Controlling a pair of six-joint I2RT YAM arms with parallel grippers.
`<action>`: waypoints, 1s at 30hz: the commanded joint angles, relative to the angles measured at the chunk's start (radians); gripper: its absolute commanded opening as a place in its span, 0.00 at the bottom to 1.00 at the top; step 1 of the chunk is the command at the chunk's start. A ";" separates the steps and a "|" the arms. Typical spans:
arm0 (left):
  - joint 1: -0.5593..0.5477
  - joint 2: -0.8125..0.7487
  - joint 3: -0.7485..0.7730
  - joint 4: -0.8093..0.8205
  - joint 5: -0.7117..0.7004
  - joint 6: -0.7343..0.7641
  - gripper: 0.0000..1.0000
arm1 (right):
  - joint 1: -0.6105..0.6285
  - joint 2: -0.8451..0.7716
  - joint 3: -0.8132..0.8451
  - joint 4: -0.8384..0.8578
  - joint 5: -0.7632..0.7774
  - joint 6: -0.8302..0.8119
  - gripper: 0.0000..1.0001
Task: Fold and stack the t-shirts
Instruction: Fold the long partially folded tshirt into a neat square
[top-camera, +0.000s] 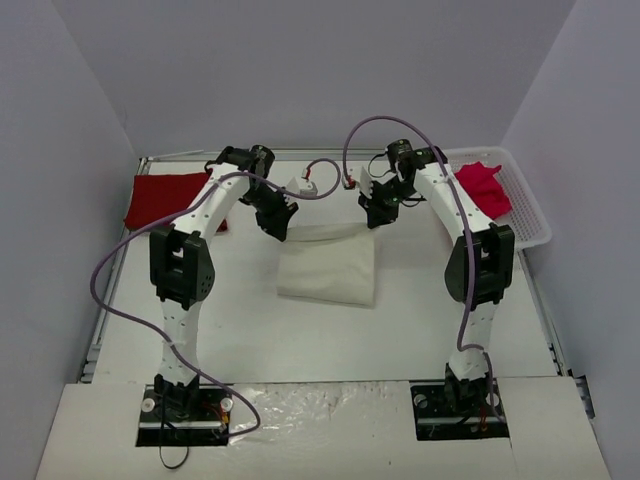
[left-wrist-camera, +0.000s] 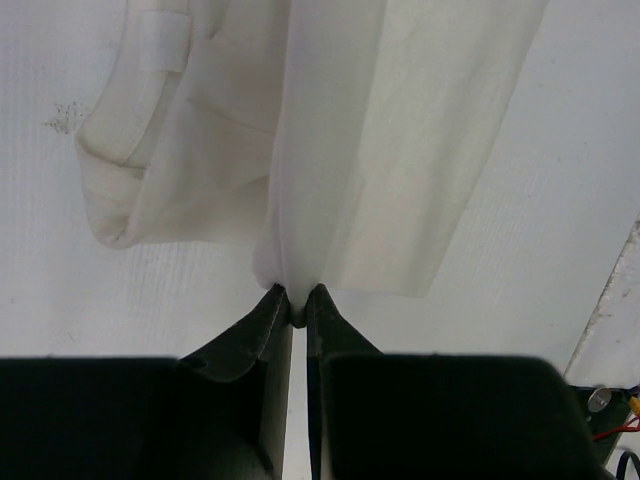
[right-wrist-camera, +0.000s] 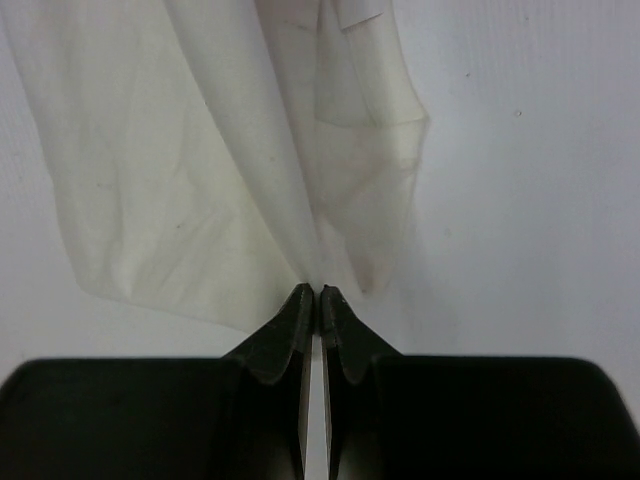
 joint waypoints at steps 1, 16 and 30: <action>0.039 0.045 0.074 -0.093 -0.030 0.044 0.03 | -0.032 0.072 0.094 -0.041 0.037 -0.021 0.00; 0.057 0.243 0.266 -0.125 -0.019 0.058 0.02 | -0.066 0.330 0.277 -0.039 0.057 -0.017 0.00; 0.057 0.262 0.214 -0.036 -0.068 0.013 0.31 | -0.080 0.401 0.325 0.021 0.076 0.036 0.14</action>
